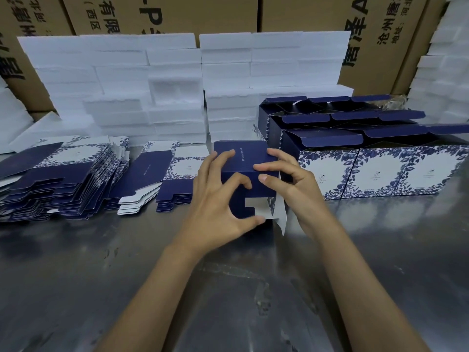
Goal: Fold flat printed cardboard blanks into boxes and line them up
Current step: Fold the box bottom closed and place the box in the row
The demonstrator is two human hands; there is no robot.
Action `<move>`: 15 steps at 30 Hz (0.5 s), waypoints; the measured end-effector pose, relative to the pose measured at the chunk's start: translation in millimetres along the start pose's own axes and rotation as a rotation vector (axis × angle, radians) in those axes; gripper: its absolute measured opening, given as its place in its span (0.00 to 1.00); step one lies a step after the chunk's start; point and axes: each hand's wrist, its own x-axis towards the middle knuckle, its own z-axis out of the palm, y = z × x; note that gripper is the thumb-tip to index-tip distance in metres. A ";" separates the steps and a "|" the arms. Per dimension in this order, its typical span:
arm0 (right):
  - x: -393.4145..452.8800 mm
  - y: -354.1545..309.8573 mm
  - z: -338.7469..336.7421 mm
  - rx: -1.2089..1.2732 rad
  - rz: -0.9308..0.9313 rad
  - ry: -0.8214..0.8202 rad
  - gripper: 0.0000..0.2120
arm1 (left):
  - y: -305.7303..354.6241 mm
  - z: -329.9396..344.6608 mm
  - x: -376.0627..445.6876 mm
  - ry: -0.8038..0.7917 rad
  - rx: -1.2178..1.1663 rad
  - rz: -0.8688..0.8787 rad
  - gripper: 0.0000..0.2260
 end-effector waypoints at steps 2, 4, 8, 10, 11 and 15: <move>-0.7 -0.4 0.4 0.002 0.014 -0.004 0.14 | -2.7 4.0 -1.7 -0.050 0.084 0.014 0.27; -1.5 -0.5 2.1 0.002 0.022 -0.010 0.15 | -6.7 7.4 -1.8 -0.018 0.135 0.026 0.26; -0.2 -0.7 3.7 0.076 0.079 -0.044 0.14 | -11.2 10.4 -0.4 0.064 0.156 0.011 0.22; 5.4 5.4 1.9 0.142 0.170 -0.039 0.23 | -13.5 10.5 0.5 0.092 0.143 0.001 0.21; 8.3 8.9 0.6 0.156 0.227 -0.025 0.26 | -15.0 10.6 1.1 0.105 0.140 0.003 0.21; 5.5 22.8 -4.8 -0.002 0.345 -0.136 0.33 | -17.6 13.5 3.7 0.126 0.109 0.013 0.25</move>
